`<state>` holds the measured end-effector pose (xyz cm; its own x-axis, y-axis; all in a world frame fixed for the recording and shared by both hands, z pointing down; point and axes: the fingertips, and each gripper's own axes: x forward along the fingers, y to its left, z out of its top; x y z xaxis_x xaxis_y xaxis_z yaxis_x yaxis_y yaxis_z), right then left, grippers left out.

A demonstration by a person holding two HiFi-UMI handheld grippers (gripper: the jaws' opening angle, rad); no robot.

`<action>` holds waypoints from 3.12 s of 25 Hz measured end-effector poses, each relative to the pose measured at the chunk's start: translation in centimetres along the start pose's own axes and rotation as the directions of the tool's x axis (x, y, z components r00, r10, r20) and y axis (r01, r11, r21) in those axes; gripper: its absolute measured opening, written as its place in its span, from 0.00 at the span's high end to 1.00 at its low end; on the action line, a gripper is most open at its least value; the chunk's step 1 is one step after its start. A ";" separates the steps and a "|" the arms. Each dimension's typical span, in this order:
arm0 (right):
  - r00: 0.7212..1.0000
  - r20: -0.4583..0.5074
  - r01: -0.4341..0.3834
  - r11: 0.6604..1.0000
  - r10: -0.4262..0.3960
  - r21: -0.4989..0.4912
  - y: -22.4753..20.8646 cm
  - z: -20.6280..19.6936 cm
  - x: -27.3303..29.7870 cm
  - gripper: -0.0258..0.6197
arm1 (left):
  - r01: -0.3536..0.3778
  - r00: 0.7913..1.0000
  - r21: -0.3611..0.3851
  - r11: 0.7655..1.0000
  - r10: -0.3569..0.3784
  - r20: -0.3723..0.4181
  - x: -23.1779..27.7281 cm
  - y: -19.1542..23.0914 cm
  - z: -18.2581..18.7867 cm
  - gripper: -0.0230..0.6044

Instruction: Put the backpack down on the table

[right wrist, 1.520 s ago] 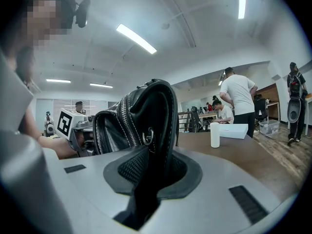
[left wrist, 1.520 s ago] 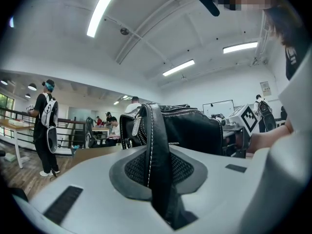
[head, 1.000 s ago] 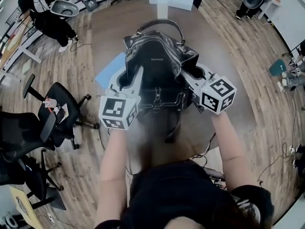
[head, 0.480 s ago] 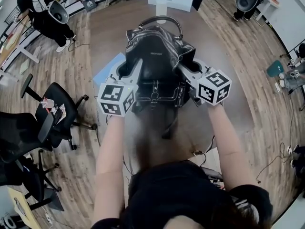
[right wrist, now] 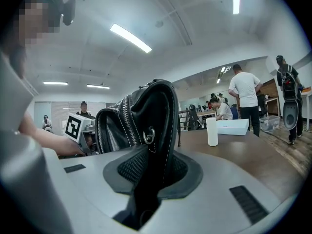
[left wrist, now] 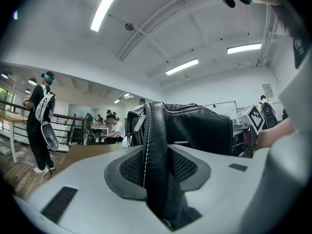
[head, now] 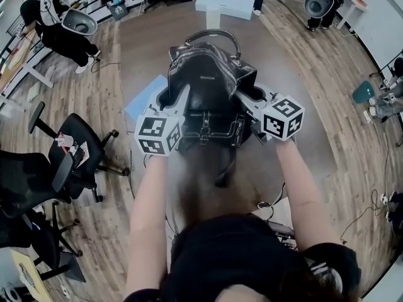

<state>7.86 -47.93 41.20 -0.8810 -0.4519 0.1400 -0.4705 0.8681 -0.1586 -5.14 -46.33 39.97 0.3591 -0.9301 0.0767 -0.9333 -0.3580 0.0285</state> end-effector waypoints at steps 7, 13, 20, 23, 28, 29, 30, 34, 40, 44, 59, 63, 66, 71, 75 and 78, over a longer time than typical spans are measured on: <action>0.999 0.001 -0.032 0.999 0.032 0.008 0.4 0.1 -0.2 0.82 | -0.022 1.000 -0.040 0.999 0.022 0.002 -0.7 0.4 0.2 0.67; 1.000 -0.028 -0.009 1.000 0.009 0.003 0.7 0.1 -0.7 0.78 | -0.027 1.000 -0.055 0.998 0.026 -0.007 -1.3 0.6 -0.1 0.61; 0.993 -0.073 0.091 0.996 -0.091 0.002 0.1 -0.1 -1.9 0.66 | 0.006 0.999 -0.040 0.999 -0.008 -0.040 -1.7 0.4 -0.1 0.58; 0.987 -0.077 0.138 0.990 -0.138 -0.002 -0.2 0.0 -2.7 0.62 | 0.030 0.998 -0.034 0.999 -0.031 -0.045 -2.0 0.1 0.1 0.57; 0.978 -0.080 0.192 0.981 -0.191 0.009 -0.4 -0.3 -4.5 0.60 | 0.058 0.997 -0.033 0.998 -0.059 -0.047 -2.7 -0.6 0.3 0.55; 0.976 -0.079 0.206 0.978 -0.205 0.013 -0.6 -0.2 -5.0 0.60 | 0.063 0.997 -0.032 0.997 -0.065 -0.044 -2.7 -0.7 0.5 0.55; 0.973 -0.078 0.220 0.975 -0.218 0.017 -0.8 -0.2 -5.4 0.60 | 0.068 0.997 -0.031 0.997 -0.069 -0.040 -2.9 -0.8 0.7 0.55; 0.962 -0.070 0.267 0.964 -0.265 0.019 -0.7 0.1 -7.1 0.61 | 0.071 0.997 -0.034 0.997 -0.072 -0.021 -3.8 -0.7 1.2 0.55; 0.944 -0.061 0.325 0.946 -0.324 0.003 0.5 0.5 -9.3 0.62 | 0.068 0.997 -0.034 0.997 -0.069 -0.022 -5.9 -0.8 0.9 0.56; 0.936 -0.033 0.350 0.937 -0.350 -0.004 1.8 1.1 -10.5 0.63 | 0.050 0.999 -0.065 0.997 -0.050 0.001 -7.8 -0.4 0.9 0.58; 0.920 0.073 0.380 0.922 -0.385 0.070 7.5 2.5 -12.2 0.71 | 0.034 0.998 -0.149 0.988 -0.026 0.052 -14.5 -2.1 1.1 0.76; 0.910 0.086 0.398 0.913 -0.405 0.091 8.7 2.0 -12.3 0.77 | 0.006 0.998 -0.185 0.983 0.005 0.060 -16.7 -1.7 0.9 0.81; 0.906 0.099 0.402 0.910 -0.412 0.105 9.9 1.8 -12.4 0.85 | -0.019 0.997 -0.194 0.981 0.034 0.073 -18.2 -1.3 0.8 0.86; 0.899 0.072 0.424 0.900 -0.431 0.099 11.7 1.2 -12.8 0.92 | -0.051 0.997 -0.219 0.974 0.062 0.044 -20.3 -1.2 0.3 0.87; 0.898 0.038 0.433 0.897 -0.437 0.093 13.0 0.6 -12.5 0.93 | -0.068 0.997 -0.224 0.972 0.076 0.025 -21.8 -1.0 -0.1 0.88; 0.900 0.028 0.431 0.898 -0.435 0.089 13.9 0.4 -12.6 0.93 | -0.086 0.996 -0.219 0.972 0.087 -0.002 -22.8 -1.1 -0.6 0.89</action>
<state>12.40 -30.24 36.88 -0.5897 -0.7900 0.1678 -0.8067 0.5663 -0.1690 -12.30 -24.69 38.79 0.2764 -0.9576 0.0810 -0.9380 -0.2505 0.2396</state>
